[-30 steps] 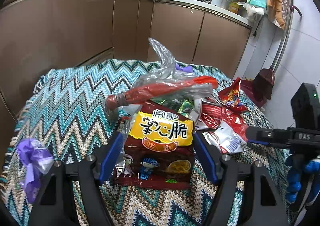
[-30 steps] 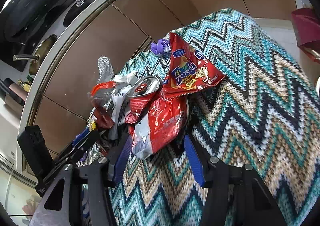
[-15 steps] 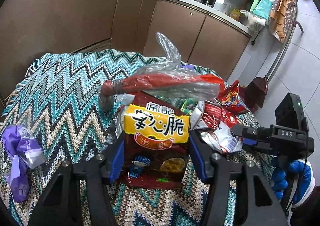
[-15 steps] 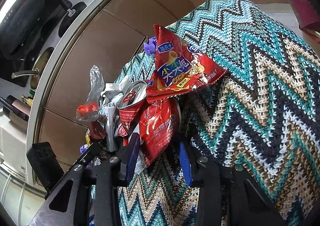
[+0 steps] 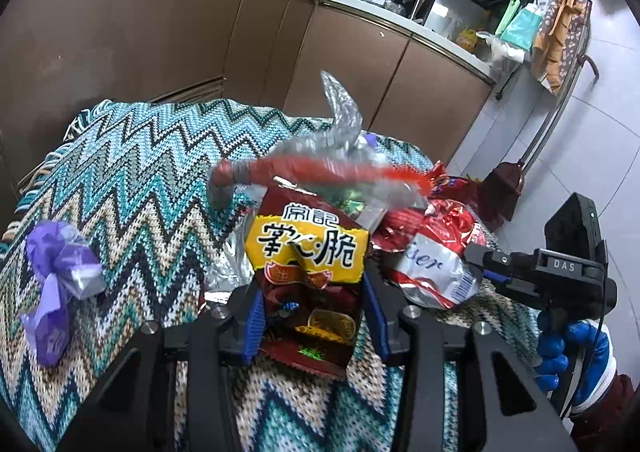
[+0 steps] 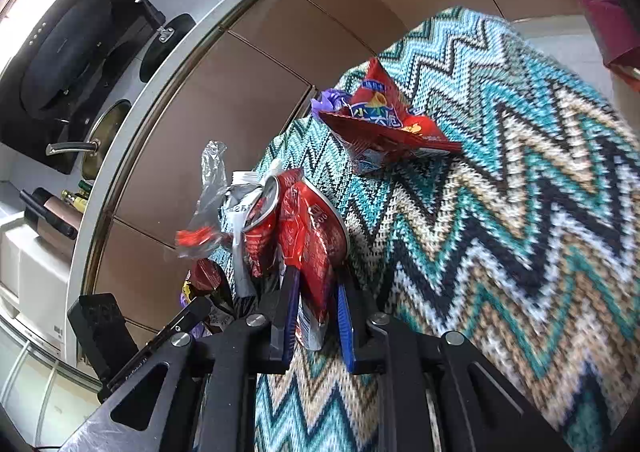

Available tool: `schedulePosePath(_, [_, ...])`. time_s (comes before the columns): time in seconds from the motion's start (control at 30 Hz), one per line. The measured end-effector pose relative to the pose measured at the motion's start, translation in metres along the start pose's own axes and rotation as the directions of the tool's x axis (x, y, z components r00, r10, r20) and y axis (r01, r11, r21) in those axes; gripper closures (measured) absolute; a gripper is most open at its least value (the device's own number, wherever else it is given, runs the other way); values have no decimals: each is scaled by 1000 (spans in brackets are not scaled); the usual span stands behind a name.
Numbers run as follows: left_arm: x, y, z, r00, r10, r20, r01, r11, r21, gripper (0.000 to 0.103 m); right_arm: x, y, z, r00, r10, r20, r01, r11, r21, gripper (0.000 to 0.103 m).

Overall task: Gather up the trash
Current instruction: 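Grasp the red can with the right tool while the left grasps the yellow-labelled snack bag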

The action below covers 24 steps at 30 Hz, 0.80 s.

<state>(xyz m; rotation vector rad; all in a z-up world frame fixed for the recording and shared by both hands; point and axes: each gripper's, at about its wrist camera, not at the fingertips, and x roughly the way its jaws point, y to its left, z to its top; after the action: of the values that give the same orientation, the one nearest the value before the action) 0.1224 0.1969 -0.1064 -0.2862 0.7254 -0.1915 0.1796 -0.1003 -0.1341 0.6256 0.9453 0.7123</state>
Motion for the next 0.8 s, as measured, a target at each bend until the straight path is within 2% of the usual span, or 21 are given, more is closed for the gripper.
schedulePosePath(0.43, [-46,-18,-23,999,-47,15,47,999,-10,70,-71,18,-35,997,-41,58,44,998,-44,88])
schedulePosePath(0.57, [-63,-27,-30,998,-52,26,52,999,2,75,-92,25,-45,995,-45,86,50,997,-51,89])
schedulePosePath(0.8, [-92,-39,-38,997,-50,51,49,999,23,77,-122,36,-61,991,-39,128,48,996,-69,91])
